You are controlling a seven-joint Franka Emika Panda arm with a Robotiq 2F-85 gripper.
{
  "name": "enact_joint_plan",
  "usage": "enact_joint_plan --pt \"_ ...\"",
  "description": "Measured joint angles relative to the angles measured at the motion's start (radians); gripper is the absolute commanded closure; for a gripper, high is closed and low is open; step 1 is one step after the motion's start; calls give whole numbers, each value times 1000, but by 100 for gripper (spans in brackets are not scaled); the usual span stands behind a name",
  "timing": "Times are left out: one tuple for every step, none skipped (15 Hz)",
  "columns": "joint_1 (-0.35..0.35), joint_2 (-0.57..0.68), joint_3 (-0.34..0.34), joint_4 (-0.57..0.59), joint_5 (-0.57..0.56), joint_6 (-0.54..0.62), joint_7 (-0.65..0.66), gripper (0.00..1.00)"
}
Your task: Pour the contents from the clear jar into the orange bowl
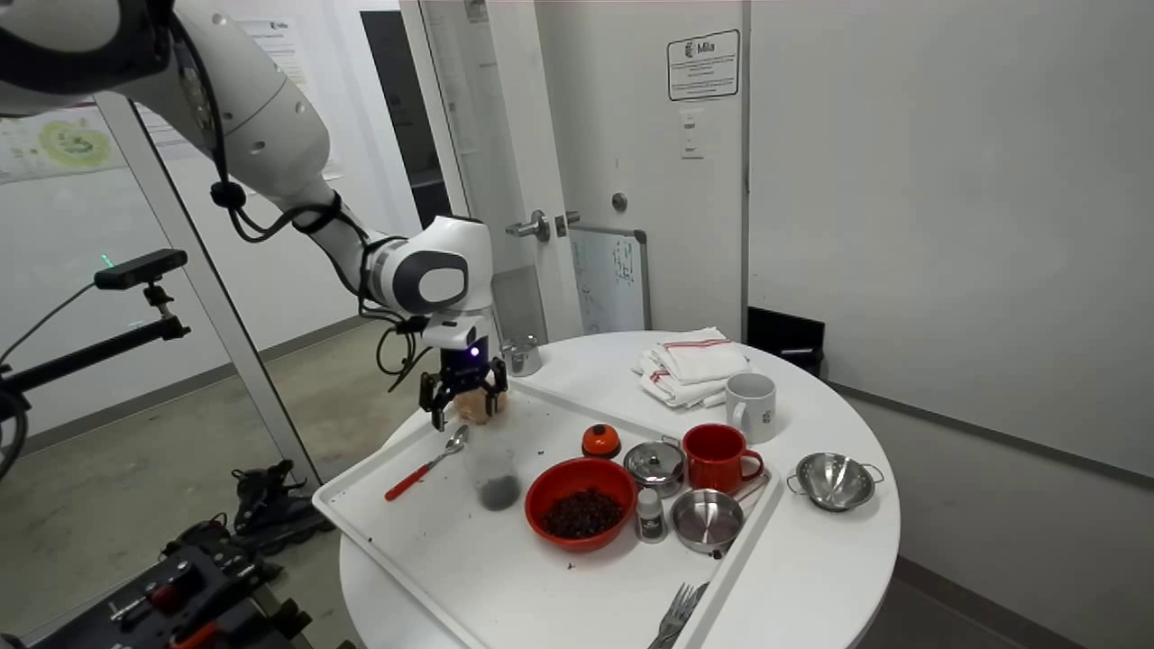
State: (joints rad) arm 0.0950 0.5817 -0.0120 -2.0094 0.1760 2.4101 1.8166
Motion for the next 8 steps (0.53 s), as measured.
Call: enact_joint_plan --pt "-5 3 0 0 12 0 -10 0" --pt "-11 7 0 0 22 0 -21 0" --pt "-17 12 0 0 33 0 -37 0" --pt "-23 17 0 0 42 0 -53 0" --pt "-29 23 0 0 52 0 -68 0" --pt "-34 29 0 0 62 0 -83 3" --pt "-40 34 1 -1 70 0 -95 27" --pt "-44 39 1 -1 76 0 -107 28"
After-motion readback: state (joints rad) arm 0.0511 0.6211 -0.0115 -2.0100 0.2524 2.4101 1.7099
